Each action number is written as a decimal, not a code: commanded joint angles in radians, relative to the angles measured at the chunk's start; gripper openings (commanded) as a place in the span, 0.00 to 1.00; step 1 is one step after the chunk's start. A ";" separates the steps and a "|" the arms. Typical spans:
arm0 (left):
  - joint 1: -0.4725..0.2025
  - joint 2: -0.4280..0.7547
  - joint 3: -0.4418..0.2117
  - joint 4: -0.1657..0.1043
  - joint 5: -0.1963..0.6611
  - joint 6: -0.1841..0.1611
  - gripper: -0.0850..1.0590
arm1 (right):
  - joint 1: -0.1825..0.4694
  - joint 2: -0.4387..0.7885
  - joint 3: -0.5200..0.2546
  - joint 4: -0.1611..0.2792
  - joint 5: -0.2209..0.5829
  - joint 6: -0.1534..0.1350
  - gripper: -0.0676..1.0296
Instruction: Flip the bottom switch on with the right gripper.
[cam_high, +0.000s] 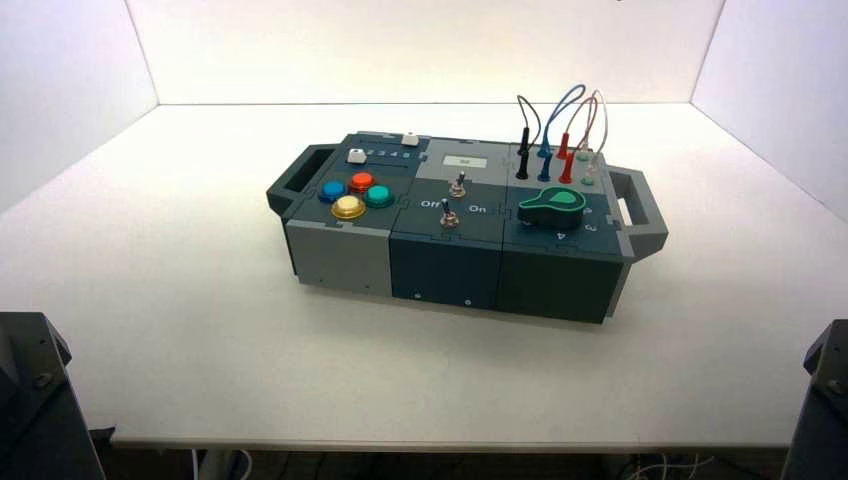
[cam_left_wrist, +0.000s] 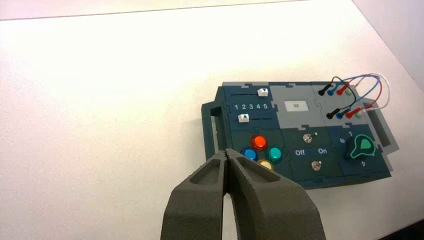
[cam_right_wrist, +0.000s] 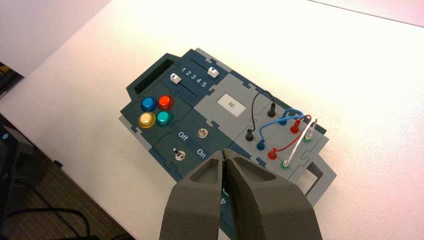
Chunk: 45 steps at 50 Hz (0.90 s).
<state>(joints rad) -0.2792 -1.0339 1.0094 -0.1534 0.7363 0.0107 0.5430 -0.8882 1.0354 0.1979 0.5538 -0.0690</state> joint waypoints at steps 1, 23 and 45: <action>-0.003 0.021 -0.020 -0.003 -0.012 -0.003 0.05 | 0.005 0.012 -0.011 0.005 -0.011 0.000 0.04; -0.003 0.143 -0.020 -0.011 -0.025 0.008 0.05 | 0.043 0.046 -0.011 0.015 -0.009 0.000 0.04; -0.009 0.351 -0.012 -0.009 -0.120 0.043 0.05 | 0.167 0.245 -0.091 0.063 0.005 0.000 0.04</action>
<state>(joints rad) -0.2838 -0.7225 1.0094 -0.1641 0.6473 0.0414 0.6980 -0.6842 0.9986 0.2516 0.5614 -0.0690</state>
